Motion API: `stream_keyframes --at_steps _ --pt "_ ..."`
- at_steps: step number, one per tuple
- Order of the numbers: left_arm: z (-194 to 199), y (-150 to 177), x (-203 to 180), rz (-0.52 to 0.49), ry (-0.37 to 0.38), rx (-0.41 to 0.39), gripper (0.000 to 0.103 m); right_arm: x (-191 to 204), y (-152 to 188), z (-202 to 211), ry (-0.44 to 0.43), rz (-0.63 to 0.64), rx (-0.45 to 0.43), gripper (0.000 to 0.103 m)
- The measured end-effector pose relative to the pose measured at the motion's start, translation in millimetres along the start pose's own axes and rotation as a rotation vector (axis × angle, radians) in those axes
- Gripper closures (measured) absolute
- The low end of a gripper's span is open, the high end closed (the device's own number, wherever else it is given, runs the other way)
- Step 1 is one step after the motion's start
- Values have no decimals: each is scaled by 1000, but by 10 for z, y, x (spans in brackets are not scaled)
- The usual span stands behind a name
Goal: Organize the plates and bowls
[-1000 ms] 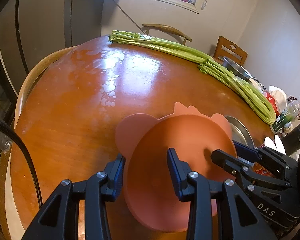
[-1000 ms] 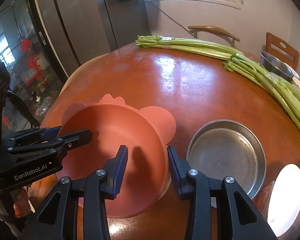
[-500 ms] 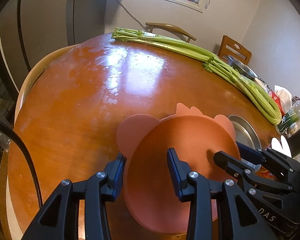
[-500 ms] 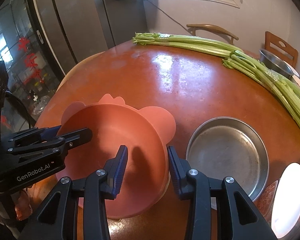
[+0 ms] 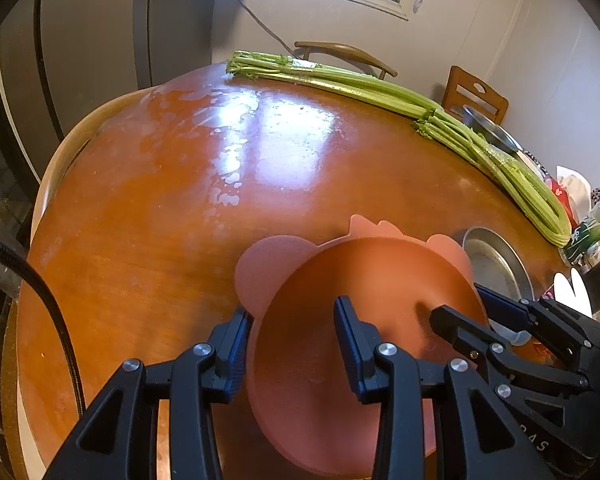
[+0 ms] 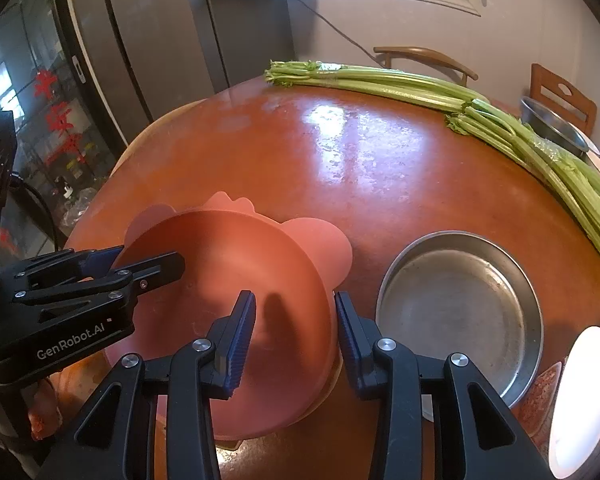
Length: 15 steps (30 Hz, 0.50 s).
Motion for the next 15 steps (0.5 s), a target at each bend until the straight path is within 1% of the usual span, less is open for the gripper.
stream_keyframes --at_steps 11,15 --pt "-85 10 -7 -4 3 12 63 10 -4 -34 35 21 -13 60" --pt "-113 12 11 -6 -8 17 63 11 5 -61 52 35 -11 60"
Point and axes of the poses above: each gripper's, at about its wrist camera, not at the fingertips, and z roughly against the way its jaws point, x to its left, y to its underside, the point moved 5 cm from there along -z, roughly the way its jaws point, and after that the axes turned 12 degrees about y, right-handed, at the moved point
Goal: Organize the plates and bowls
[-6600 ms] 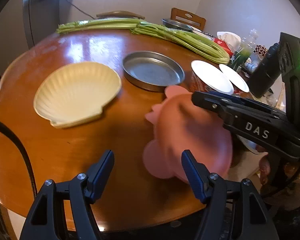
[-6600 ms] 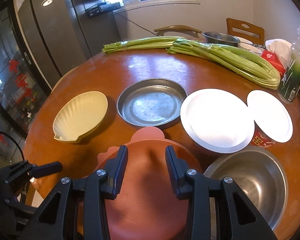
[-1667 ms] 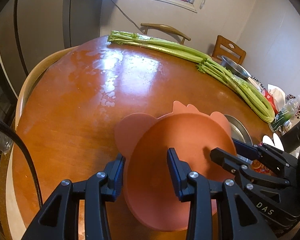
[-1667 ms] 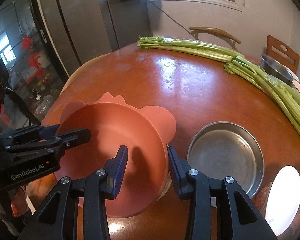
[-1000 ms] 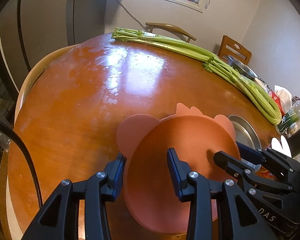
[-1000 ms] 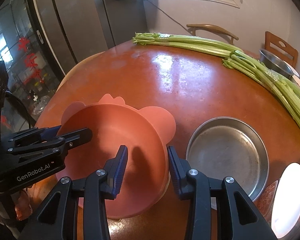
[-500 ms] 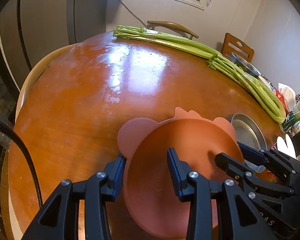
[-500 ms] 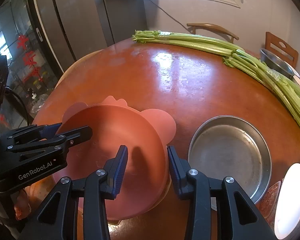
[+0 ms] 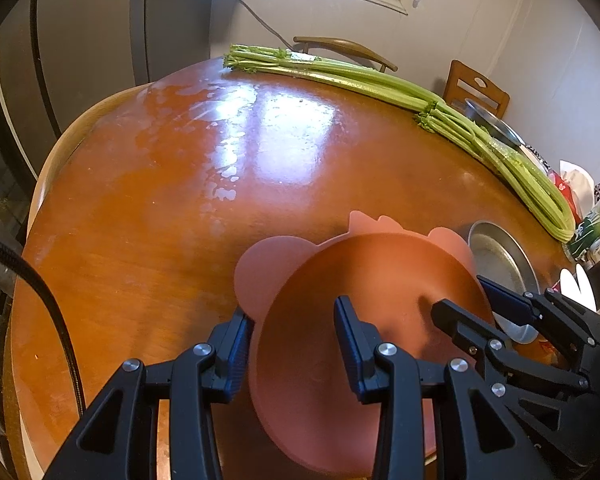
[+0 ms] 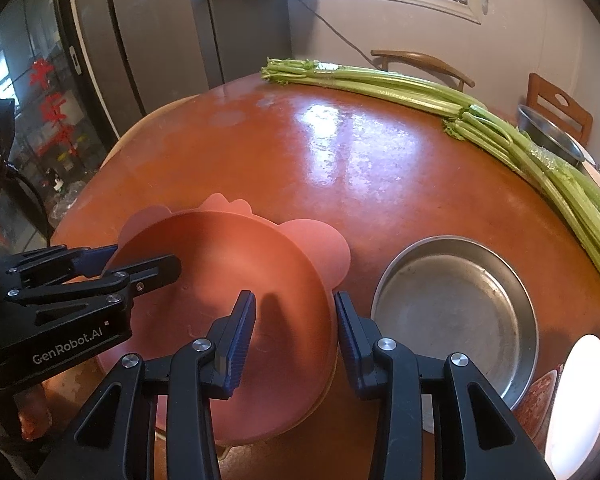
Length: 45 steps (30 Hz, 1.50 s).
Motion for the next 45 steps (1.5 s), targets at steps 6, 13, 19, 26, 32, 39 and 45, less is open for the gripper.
stream_keyframes --at_steps 6,13,19,26,32,39,45 --pt "-44 14 53 13 -14 6 63 52 36 -50 -29 -3 25 60" --pt "-51 28 103 19 -16 8 63 93 23 -60 -38 2 23 61" --pt "-16 32 95 21 -15 0 63 77 21 -47 -37 -1 22 61" --pt "34 47 100 18 -24 -7 62 16 23 -42 -26 -27 29 60" --pt "98 51 131 25 -39 -19 62 -22 27 3 -23 -35 23 60" --pt "186 60 126 17 -44 -32 62 -34 26 57 -19 -41 14 60" --pt "249 66 94 11 -45 -41 62 -83 26 120 -13 -62 2 60"
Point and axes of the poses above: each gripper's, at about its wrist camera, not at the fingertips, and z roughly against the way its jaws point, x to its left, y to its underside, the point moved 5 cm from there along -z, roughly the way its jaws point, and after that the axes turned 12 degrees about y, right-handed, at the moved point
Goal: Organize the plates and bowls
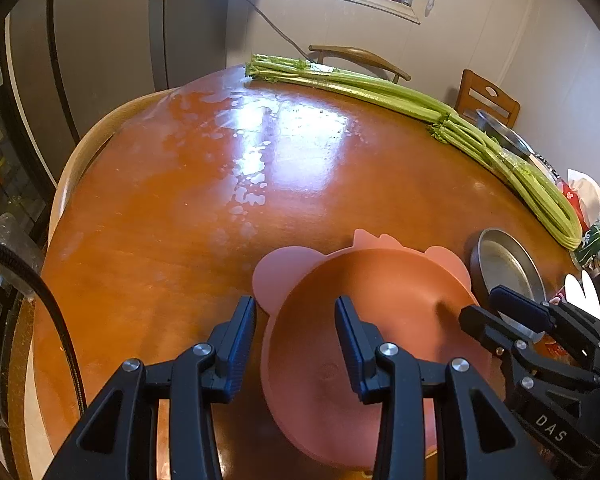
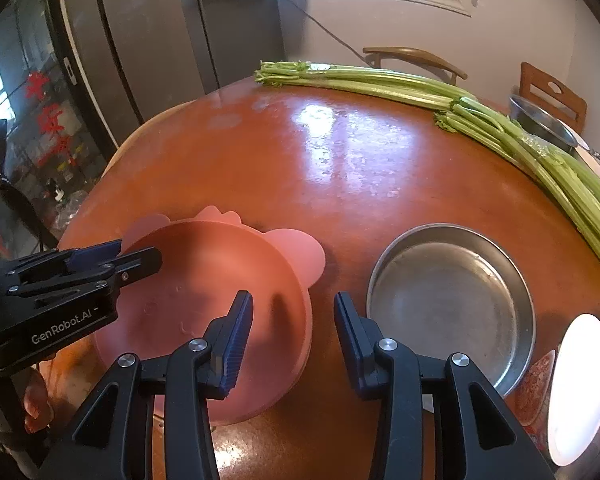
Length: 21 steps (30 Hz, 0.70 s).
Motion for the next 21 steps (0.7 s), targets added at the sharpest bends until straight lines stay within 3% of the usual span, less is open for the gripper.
stream_keyframes --at_steps 11,21 --pt "200 -25 -189 -41 8 -26 62 -129 1 271 5 -49 -54 59" --pt "249 -21 -654 -122 37 -22 62 -466 170 456 41 -126 -58 59"
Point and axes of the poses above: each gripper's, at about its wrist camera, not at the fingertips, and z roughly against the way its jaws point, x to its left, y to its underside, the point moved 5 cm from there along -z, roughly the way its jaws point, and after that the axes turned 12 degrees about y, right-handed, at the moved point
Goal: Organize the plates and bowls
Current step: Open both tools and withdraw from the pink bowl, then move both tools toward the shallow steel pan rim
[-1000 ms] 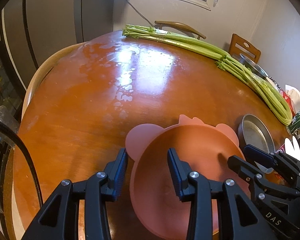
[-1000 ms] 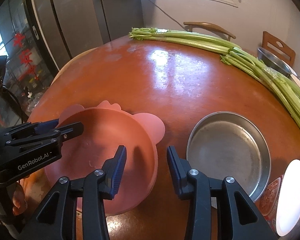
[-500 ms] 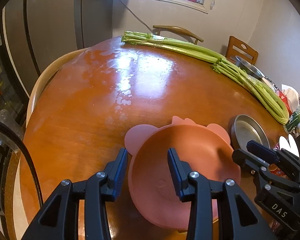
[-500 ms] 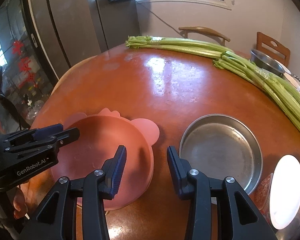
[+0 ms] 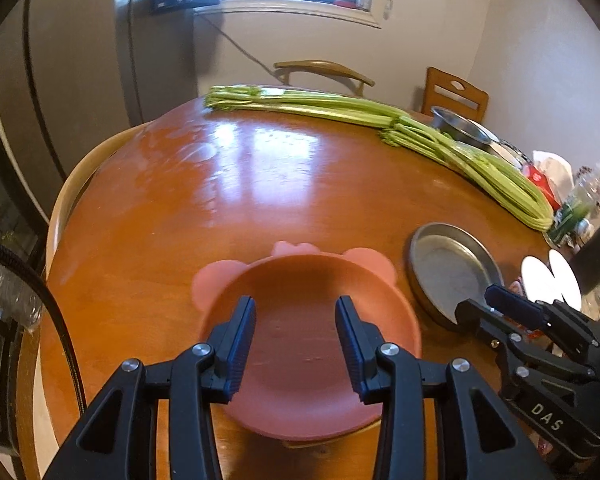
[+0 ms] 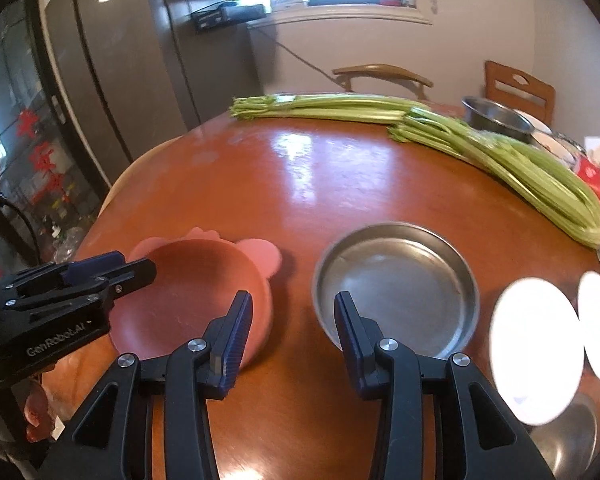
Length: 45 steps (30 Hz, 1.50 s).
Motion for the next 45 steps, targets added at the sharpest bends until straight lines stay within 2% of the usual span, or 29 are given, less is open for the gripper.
stream_keyframes --at_steps 9,23,35,38,45 --pt "-210 -88 -467 -89 25 42 62 -377 220 27 11 -98 51 59" --pt "-725 -208 -1025 -207 41 138 62 -659 365 -20 8 -182 99 59" --pt "-1097 -315 -1009 -216 32 200 62 -662 381 -185 16 -251 135 58" --pt "-1173 -311 -1024 -229 28 211 62 -634 358 -223 27 -251 135 51" --pt "-1186 -304 -1030 -234 48 216 62 -614 282 -304 65 -240 138 51"
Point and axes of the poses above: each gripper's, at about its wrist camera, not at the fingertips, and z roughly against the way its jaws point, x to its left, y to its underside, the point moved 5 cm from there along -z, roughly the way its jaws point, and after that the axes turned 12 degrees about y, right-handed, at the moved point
